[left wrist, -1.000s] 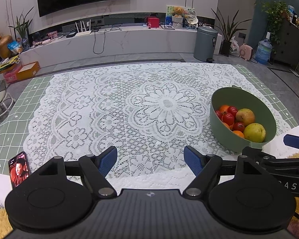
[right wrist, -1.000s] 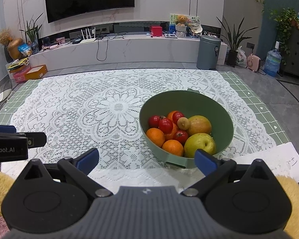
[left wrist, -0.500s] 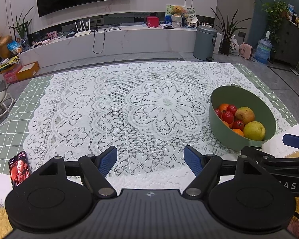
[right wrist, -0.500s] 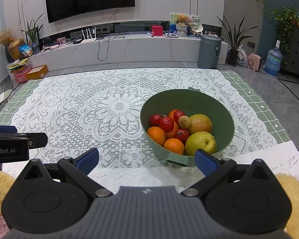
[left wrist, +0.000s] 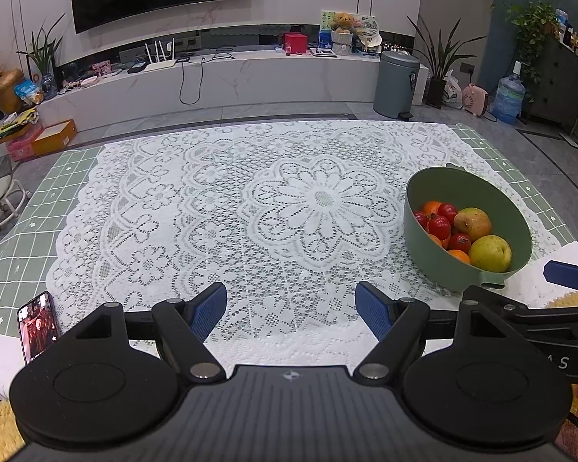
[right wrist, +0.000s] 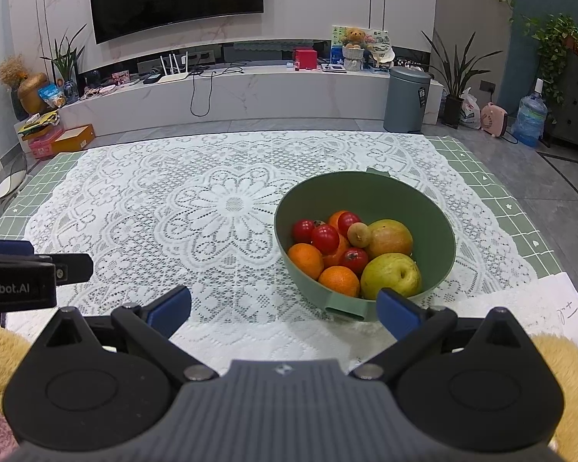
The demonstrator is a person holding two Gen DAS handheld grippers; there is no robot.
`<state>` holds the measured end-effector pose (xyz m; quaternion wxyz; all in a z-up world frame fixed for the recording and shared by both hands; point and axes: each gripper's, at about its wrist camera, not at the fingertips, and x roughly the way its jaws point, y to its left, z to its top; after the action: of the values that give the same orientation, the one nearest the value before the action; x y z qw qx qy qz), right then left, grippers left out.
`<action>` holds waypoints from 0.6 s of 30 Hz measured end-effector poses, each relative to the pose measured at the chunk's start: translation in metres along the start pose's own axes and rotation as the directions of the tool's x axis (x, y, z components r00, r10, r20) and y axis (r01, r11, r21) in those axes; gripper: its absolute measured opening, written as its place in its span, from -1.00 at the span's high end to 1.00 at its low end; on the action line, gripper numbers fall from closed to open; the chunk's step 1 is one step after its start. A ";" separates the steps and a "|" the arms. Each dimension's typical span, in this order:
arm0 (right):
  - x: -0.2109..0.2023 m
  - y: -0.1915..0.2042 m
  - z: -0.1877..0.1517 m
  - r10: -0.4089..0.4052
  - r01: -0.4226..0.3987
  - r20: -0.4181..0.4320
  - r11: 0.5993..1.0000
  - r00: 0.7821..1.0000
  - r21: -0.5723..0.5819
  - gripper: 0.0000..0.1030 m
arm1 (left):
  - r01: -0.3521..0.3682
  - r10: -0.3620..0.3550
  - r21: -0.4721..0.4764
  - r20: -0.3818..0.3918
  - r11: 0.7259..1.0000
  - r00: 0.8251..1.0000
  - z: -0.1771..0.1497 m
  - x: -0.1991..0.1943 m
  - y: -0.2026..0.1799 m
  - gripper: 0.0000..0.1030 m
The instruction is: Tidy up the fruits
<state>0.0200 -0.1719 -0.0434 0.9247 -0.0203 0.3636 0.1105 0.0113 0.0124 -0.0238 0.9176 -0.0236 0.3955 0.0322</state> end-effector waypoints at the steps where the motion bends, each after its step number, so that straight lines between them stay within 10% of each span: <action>1: 0.000 0.000 0.000 0.000 0.000 0.000 1.000 1.000 0.000 -0.92 | 0.000 0.000 0.000 0.000 1.000 1.000 0.000 0.000 0.000 -0.73; 18: -0.001 0.001 0.000 0.003 -0.003 -0.003 1.000 1.000 0.000 -0.92 | 0.001 -0.001 0.000 -0.002 1.000 1.000 -0.001 -0.003 0.000 -0.73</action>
<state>0.0193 -0.1711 -0.0429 0.9240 -0.0199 0.3652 0.1120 0.0085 0.0122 -0.0220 0.9172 -0.0238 0.3965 0.0319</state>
